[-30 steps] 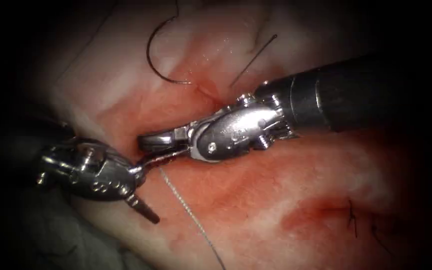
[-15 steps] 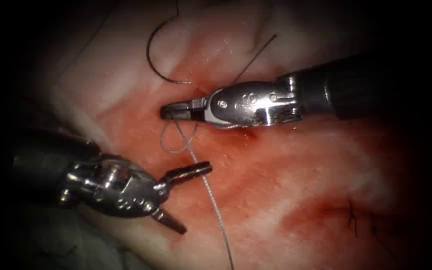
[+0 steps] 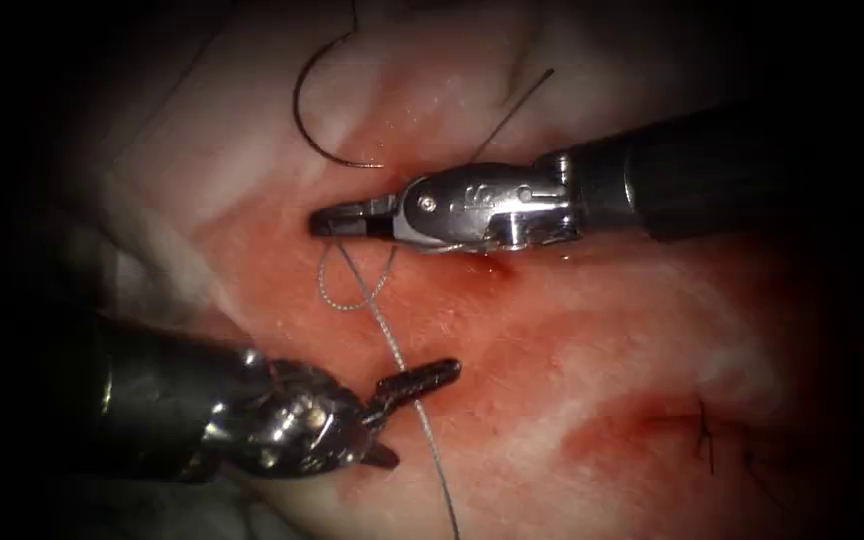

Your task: Wound Closure

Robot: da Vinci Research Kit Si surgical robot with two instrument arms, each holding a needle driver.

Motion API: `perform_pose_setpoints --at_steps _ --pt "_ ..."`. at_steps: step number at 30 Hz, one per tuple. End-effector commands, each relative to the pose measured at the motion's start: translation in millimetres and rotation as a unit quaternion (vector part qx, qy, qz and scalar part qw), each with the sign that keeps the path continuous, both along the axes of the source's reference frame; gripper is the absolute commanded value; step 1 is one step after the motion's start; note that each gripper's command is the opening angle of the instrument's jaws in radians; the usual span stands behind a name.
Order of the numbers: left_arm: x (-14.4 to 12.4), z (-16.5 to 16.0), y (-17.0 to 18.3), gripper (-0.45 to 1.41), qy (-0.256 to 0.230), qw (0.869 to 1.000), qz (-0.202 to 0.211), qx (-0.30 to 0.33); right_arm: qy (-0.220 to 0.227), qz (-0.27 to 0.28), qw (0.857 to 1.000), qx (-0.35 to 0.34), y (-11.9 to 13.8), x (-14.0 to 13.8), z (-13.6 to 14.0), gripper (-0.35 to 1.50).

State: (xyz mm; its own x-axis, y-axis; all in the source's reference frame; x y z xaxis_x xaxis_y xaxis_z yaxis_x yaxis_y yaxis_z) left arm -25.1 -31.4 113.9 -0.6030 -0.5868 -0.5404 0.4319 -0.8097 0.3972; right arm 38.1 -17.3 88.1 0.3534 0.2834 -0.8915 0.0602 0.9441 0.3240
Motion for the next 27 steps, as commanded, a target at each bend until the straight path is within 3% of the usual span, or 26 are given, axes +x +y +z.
perform_pose_setpoints --at_steps 1,5,15,16,17,21,22,23,27 --pt "-1.1 0.7 -1.2 0.98 -0.006 1.0 0.007 0.003 0.001 -0.001 1.0 0.001 -0.2 0.6 0.5 -0.35" --pt "-2.7 0.5 -2.3 0.95 -0.012 1.0 0.014 0.003 -0.002 0.003 1.0 0.005 0.1 0.5 0.8 -0.35" --pt "-3.4 0.8 -3.1 0.84 -0.01 1.0 0.027 -0.01 -0.004 0.006 1.0 0.009 0.2 0.4 0.9 -0.35" --pt "-3.5 0.6 -3.2 0.58 -0.01 0.999 0.029 -0.012 -0.004 0.006 1.0 0.009 0.2 0.3 1.0 -0.35" --pt "-3.5 0.6 -3.2 0.43 -0.009 0.999 0.028 -0.012 -0.004 0.006 1.0 0.009 0.3 0.3 1.0 -0.35" --pt "-3.7 0.4 -3.6 0.12 -0.012 0.999 0.034 -0.014 -0.005 0.009 1.0 0.014 0.4 0.2 1.1 -0.35" --pt "-3.6 0.4 -3.7 -0.35 -0.012 0.999 0.039 -0.018 -0.006 0.01 1.0 0.014 0.4 0.1 1.1 -0.35" --pt "-3.4 0.3 -3.7 -0.45 -0.012 0.999 0.042 -0.02 -0.006 0.009 1.0 0.014 0.4 0.1 1.1 -0.35" --pt "-0.8 -1.3 -2.1 -0.45 -0.019 0.998 0.051 -0.013 -0.004 0.006 1.0 0.015 -0.5 -1.1 0.6 -0.35"
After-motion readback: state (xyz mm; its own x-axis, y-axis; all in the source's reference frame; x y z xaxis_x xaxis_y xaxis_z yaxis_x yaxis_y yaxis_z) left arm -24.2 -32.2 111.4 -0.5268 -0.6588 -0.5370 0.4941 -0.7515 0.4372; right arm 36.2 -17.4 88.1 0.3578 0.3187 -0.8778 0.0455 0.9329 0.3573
